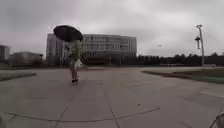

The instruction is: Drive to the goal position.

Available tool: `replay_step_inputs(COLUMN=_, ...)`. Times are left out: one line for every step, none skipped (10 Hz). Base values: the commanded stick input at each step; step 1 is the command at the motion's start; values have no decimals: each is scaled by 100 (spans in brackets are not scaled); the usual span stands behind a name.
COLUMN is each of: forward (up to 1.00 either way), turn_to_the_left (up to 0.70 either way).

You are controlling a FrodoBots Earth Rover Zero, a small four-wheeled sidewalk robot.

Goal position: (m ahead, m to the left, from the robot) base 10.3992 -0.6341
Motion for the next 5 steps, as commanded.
replay_step_inputs(forward=70, turn_to_the_left=0)
replay_step_inputs(forward=57, turn_to_the_left=0)
replay_step_inputs(forward=36, turn_to_the_left=0)
replay_step_inputs(forward=3, turn_to_the_left=0)
replay_step_inputs(forward=0, turn_to_the_left=0)
